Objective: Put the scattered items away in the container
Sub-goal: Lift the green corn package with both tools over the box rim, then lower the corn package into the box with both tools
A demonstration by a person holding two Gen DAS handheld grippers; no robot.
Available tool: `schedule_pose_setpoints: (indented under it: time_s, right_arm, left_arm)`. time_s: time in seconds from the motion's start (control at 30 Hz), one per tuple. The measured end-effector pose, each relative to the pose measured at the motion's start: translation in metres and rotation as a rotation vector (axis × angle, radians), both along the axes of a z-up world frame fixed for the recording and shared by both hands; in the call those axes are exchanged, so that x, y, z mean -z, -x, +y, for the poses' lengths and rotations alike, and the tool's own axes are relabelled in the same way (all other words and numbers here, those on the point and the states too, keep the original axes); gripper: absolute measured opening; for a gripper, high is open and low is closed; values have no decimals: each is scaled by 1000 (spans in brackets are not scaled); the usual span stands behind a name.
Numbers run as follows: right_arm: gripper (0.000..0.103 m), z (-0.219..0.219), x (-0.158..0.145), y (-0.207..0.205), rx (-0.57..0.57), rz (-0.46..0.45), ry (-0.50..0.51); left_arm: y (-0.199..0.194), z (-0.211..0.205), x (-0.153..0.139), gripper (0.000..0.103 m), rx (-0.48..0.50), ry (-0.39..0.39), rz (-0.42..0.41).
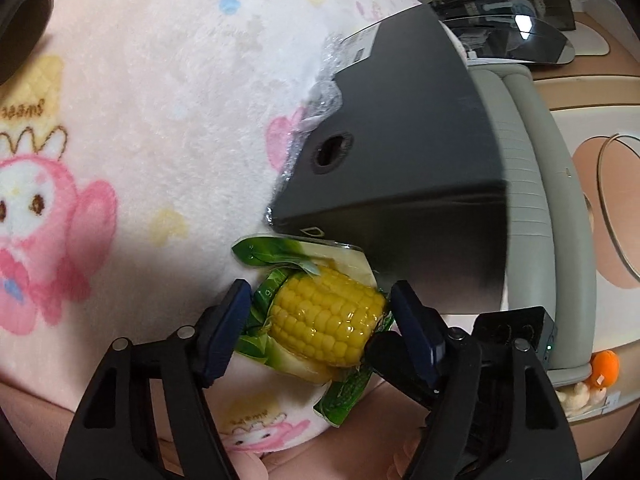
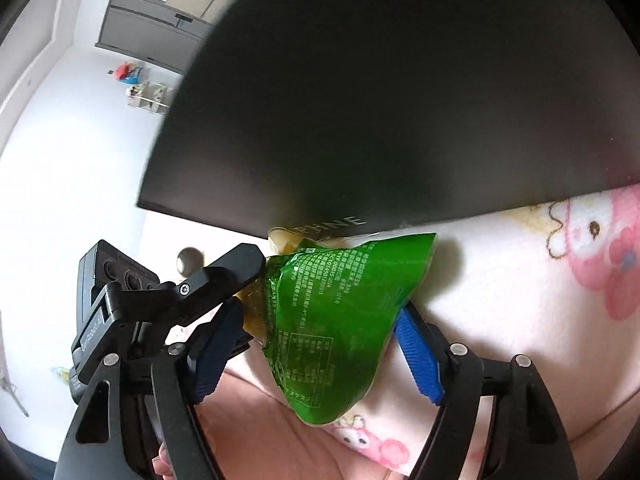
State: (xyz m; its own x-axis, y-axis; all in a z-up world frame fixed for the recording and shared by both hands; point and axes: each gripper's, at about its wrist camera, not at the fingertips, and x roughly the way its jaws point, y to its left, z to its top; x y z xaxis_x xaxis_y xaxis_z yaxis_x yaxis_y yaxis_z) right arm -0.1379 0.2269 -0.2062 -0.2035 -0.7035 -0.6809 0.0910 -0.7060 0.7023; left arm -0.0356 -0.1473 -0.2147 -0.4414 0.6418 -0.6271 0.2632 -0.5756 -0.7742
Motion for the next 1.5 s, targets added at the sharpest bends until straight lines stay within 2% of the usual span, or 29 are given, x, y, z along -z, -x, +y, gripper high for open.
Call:
schedule_pose_setpoints:
  time_s: [0.17,0.27,0.4,0.5,0.57,0.6,0.63,0.67,0.77,0.87,1.07,1.2,1.3,1.5]
  right_arm:
    - [73,1,-17,-8,-37,40,17]
    - [73,-1,-29,-15,-58,67,23]
    - [73,2,-52,-22,-71,117,49]
    - [73,-2,-72,-26,-77,162,60]
    - [73,-22,-78,-26,-76,202,66]
    - [73,-22,-85,-25,-74,220,73]
    - [73,-24,-88,-23,-72,233,80]
    - [73,-21,-91,-22,-71,247,87]
    - [73,-4,-105,-11,-68,291,96]
    - [73,9,-123,8,-56,334,81]
    - [73,45,-134,26,-8,353,49]
    - [73,69,-111,48,48,294,61]
    - [68,71,-98,57,61,256,80]
    - [68,49,-93,56,50,283,12]
  left_arm:
    - [-18,-17,-9,71,-2,-56,22]
    - [-26,-24,-20,71,-1,-60,51]
    - [-25,-11,-31,71,-4,-43,120]
    - [-20,14,-40,71,-9,-51,165]
    - [-19,10,-53,71,-5,-46,201]
    - [21,30,-70,71,-3,-40,215]
    - [38,50,-77,71,-1,-34,227]
    - [39,56,-81,71,4,-29,239]
    - [90,104,-109,71,22,-18,270]
    - [104,125,-121,71,32,-12,293]
    - [140,152,-109,71,81,-39,256]
    - [164,173,-94,71,110,-9,207]
    - [173,178,-83,69,116,-23,176]
    - [171,181,-86,69,104,43,179]
